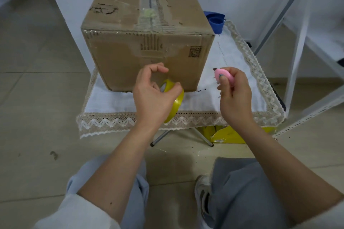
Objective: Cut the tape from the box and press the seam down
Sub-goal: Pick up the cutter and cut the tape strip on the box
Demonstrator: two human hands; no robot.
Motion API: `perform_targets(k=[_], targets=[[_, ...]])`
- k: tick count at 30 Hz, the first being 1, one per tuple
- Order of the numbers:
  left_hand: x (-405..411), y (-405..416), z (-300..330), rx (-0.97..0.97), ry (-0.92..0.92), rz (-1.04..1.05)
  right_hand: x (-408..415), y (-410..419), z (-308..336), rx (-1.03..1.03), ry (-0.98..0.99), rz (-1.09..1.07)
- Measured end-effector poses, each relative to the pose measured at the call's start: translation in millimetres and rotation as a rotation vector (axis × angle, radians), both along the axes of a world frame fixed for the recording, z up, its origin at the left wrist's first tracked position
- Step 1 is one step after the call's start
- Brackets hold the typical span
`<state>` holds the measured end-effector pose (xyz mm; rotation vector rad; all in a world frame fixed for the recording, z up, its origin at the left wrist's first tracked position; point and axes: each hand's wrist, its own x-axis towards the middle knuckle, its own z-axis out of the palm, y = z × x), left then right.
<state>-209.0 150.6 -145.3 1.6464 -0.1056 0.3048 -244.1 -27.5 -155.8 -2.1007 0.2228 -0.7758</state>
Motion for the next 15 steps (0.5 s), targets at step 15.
perform_targets(k=[15], targets=[[21,-9,-4,0.063,-0.084,0.030,62,-41,-23,-0.245,0.592,-0.219]])
